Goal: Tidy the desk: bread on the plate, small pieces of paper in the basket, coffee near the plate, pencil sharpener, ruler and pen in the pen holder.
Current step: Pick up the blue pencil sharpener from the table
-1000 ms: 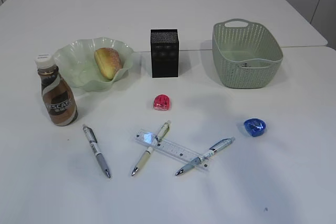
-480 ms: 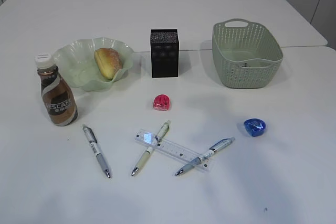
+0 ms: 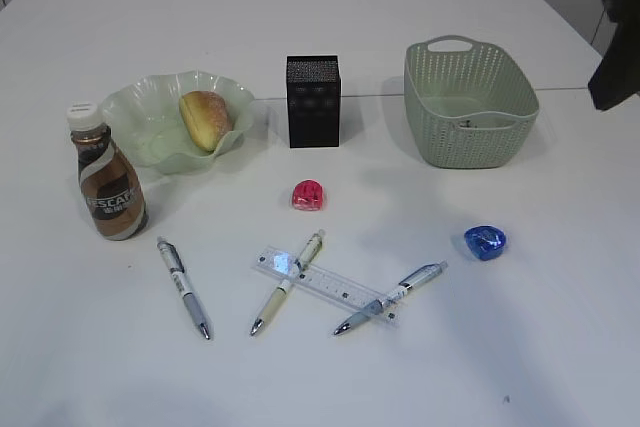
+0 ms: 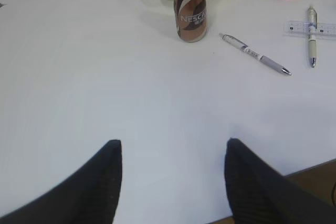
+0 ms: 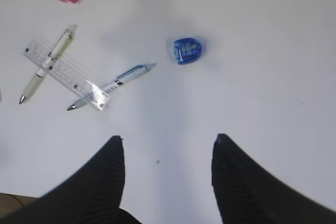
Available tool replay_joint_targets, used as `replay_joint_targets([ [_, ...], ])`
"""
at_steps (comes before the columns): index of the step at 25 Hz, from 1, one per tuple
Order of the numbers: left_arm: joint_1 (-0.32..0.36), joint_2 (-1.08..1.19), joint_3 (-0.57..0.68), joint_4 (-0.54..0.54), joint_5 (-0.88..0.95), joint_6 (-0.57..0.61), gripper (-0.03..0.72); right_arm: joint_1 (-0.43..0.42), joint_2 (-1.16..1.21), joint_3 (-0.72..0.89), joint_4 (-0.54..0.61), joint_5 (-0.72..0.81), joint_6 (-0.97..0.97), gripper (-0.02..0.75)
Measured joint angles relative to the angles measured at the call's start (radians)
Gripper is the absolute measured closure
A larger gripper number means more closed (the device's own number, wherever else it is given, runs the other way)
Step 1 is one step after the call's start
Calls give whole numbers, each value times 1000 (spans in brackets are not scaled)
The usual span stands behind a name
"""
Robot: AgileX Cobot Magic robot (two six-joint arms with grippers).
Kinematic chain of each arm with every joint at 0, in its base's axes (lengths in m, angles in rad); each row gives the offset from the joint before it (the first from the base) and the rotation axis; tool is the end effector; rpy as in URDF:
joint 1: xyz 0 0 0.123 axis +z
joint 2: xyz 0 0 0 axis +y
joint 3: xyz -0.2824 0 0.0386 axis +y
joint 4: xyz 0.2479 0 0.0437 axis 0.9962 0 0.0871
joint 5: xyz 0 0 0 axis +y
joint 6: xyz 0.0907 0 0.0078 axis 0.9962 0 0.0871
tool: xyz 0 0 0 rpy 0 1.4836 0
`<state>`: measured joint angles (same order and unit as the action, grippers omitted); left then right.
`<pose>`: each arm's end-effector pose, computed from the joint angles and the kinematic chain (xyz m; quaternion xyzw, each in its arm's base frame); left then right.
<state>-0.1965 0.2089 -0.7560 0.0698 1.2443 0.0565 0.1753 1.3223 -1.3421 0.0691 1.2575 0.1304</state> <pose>-0.0036 0.0068 0.3335 0.1065 0.8799 0.0021 0.4631 0.2470 0.0498 0.3719 -0.0184 0.9773 0.0657 0.2008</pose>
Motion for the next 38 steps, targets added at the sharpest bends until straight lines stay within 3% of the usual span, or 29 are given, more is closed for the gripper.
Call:
replay_joint_targets([
  [7, 0, 0, 6, 0, -8, 0, 253, 0, 143, 0, 0, -6, 47, 297],
  [16, 0, 0, 6, 0, -9, 0, 253, 0, 294, 0, 3, -17, 241, 296],
  [38, 0, 0, 6, -19, -39, -2, 253, 0, 387, 0, 76, -156, 734, 265],
])
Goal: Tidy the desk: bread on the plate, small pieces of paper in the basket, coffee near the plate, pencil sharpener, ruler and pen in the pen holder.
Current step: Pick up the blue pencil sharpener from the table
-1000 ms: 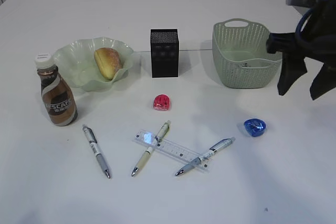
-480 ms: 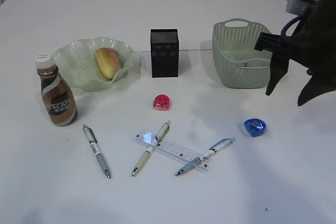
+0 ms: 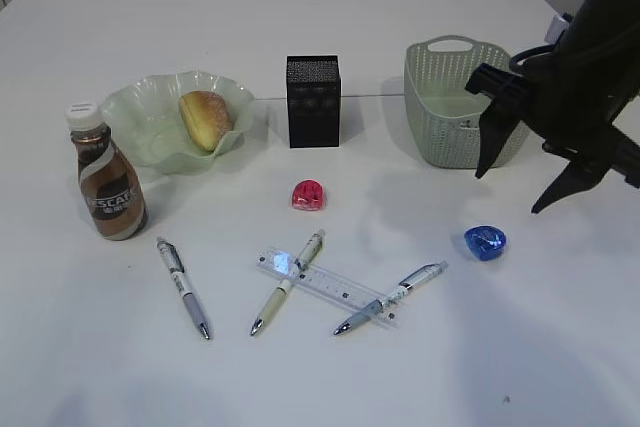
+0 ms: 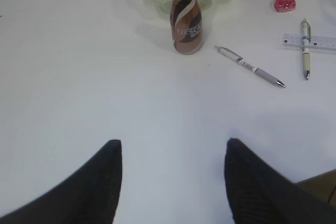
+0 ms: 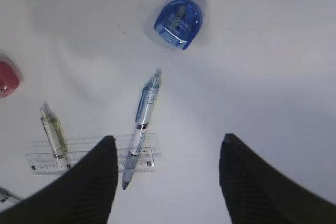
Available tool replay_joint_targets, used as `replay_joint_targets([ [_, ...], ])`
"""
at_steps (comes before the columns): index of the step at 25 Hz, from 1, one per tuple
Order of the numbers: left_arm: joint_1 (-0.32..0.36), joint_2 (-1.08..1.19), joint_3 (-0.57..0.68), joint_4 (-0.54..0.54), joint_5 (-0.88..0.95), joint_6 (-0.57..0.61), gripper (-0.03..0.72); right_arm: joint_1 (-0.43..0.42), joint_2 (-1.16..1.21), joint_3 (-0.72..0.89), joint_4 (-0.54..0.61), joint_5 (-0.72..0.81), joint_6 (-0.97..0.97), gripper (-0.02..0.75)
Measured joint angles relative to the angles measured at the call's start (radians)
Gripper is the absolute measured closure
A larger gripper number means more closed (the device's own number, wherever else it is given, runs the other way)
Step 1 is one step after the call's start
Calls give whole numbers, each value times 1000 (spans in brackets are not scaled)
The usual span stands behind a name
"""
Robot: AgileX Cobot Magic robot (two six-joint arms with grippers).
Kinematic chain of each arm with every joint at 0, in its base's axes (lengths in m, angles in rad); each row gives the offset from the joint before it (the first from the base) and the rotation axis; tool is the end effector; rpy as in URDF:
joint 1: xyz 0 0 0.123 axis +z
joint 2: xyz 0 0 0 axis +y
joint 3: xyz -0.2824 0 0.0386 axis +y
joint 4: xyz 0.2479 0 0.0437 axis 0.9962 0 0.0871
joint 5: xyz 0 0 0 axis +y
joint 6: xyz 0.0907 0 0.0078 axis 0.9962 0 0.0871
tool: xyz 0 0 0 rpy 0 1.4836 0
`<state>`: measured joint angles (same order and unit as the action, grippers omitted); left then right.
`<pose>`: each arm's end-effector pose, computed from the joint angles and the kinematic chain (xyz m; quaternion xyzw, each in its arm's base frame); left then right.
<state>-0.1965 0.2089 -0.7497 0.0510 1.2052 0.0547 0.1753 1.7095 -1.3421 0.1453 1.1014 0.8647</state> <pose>-0.0012 0.0047 0.3347 0.1068 0.8723 -0.0085 0.4771 0.3343 0.0712 0.2605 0.3605 0.9255 0.1054 0.0482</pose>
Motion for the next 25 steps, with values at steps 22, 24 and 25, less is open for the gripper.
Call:
replay_joint_targets([
  [22, 0, 75, 0, -15, -2, -2, 253, 0, 245, 0, 42, -294, 203, 172],
  [24, 0, 82, 0, -15, -2, -2, 253, 0, 245, 0, 42, -294, 203, 172],
  [25, 0, 82, 0, -15, -2, -2, 253, 0, 245, 0, 36, -300, 207, 172],
])
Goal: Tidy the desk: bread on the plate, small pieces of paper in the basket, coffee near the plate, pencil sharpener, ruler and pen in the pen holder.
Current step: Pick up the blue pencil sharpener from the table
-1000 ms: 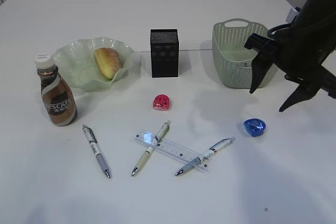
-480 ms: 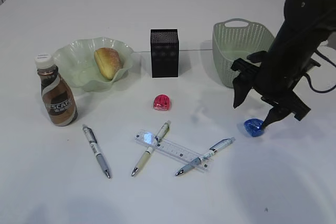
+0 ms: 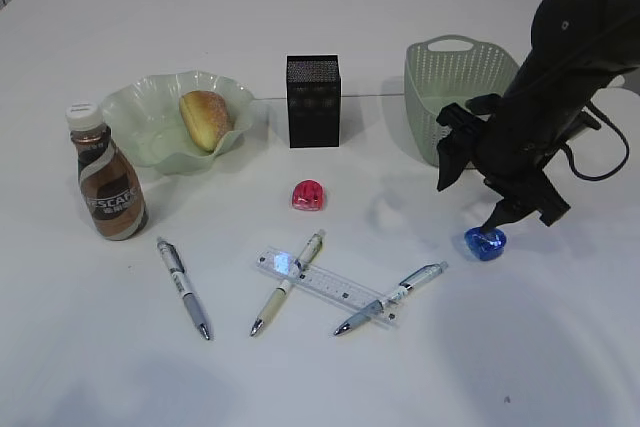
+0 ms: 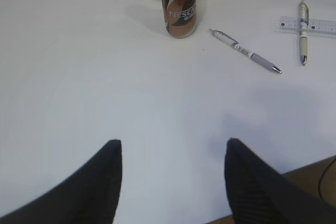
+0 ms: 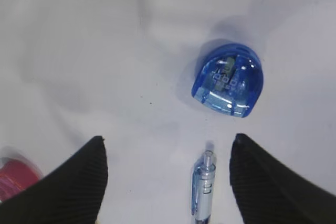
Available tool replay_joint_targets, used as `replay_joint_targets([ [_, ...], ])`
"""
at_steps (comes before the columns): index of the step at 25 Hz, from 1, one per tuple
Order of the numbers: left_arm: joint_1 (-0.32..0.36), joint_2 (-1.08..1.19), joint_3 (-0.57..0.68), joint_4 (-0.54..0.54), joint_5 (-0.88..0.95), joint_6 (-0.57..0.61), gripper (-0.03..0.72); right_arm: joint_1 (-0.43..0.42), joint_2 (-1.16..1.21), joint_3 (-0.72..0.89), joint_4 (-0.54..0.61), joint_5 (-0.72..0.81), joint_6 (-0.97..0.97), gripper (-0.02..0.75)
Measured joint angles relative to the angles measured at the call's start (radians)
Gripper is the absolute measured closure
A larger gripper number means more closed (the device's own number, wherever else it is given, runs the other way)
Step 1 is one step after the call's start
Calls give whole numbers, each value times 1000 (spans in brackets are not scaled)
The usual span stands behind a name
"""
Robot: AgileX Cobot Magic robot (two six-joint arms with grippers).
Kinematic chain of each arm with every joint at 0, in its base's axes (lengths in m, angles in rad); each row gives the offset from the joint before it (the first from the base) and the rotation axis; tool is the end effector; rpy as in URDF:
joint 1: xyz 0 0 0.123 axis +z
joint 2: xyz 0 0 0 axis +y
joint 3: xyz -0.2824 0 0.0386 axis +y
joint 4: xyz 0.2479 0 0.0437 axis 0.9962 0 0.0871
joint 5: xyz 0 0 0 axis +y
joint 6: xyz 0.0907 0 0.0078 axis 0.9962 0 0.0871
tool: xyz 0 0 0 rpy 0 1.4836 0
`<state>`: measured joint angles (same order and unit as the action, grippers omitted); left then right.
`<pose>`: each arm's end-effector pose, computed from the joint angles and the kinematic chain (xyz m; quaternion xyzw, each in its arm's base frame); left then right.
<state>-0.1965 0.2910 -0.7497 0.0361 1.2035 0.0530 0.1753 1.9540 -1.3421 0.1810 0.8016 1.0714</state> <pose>0.0157 0.0000 0.3343 0.1101 0.8906 -0.0137 0.4410 0.3838 0.0800 0.1764 0.4773 0.8673 0.1295 0.0565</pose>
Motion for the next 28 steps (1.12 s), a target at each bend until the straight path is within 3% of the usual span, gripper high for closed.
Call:
replay_joint_targets([
  [7, 0, 0, 0, 0, 0, 0, 253, 0, 0, 0, -11, 34, 16, 172],
  [21, 0, 0, 0, 0, 0, 0, 259, 0, 0, 0, -189, 81, 230, 218],
  [28, 0, 0, 0, 0, 0, 0, 263, 0, 46, 0, -181, 81, 234, 218],
])
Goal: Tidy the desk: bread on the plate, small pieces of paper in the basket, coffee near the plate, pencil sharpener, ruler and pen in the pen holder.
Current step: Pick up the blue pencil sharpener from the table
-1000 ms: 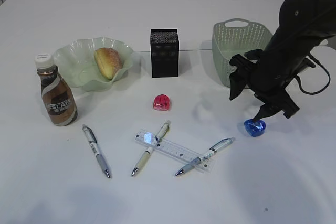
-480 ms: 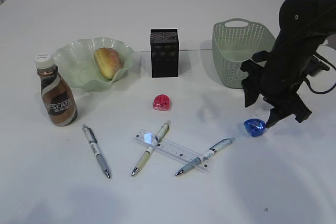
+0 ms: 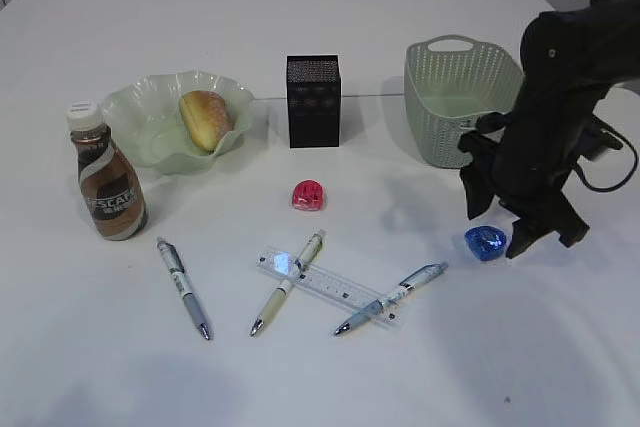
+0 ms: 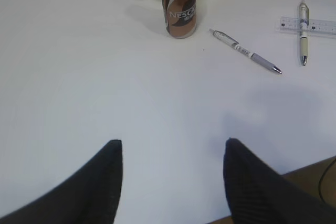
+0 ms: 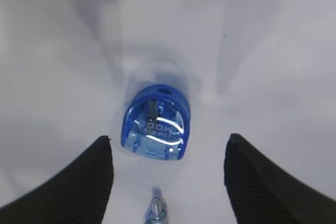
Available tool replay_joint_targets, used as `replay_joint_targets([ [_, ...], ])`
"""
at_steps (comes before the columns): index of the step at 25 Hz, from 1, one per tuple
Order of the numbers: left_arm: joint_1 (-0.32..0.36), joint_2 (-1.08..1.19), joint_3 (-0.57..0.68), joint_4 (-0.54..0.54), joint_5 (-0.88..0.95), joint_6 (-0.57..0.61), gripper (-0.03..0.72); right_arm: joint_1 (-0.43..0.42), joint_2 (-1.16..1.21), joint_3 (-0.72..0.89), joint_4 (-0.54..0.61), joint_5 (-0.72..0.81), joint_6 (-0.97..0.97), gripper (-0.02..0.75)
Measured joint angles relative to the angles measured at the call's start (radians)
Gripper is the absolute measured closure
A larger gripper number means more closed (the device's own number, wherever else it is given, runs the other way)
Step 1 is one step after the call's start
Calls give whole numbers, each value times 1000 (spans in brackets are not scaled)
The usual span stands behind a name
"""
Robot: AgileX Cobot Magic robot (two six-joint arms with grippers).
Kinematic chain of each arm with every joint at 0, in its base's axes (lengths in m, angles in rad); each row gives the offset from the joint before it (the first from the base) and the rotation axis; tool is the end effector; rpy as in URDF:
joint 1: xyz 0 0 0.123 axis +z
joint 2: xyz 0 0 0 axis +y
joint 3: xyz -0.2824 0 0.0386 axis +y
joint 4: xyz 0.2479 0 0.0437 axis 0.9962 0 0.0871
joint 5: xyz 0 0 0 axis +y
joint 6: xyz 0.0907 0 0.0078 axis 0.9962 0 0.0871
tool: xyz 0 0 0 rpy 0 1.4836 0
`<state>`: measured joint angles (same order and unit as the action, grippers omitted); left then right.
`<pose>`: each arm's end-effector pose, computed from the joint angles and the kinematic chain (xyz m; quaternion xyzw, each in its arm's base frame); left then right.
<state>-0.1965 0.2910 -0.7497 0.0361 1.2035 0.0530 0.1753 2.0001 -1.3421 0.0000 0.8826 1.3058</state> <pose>0.0157 0.0000 0.3343 0.1101 0.8906 -0.0137 0.4410 0.3801 0.0673 0.1563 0.5347 0.8430 0.0396 0.0433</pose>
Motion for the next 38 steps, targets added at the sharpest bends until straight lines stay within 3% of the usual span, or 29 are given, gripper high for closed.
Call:
replay_joint_targets([
  [10, 0, 11, 0, 0, 0, 0, 263, 0, 26, 0, 5, -66, 26, 218],
  [38, 0, 39, 0, 0, 0, 0, 270, 0, 78, 0, 21, -57, 46, 218],
])
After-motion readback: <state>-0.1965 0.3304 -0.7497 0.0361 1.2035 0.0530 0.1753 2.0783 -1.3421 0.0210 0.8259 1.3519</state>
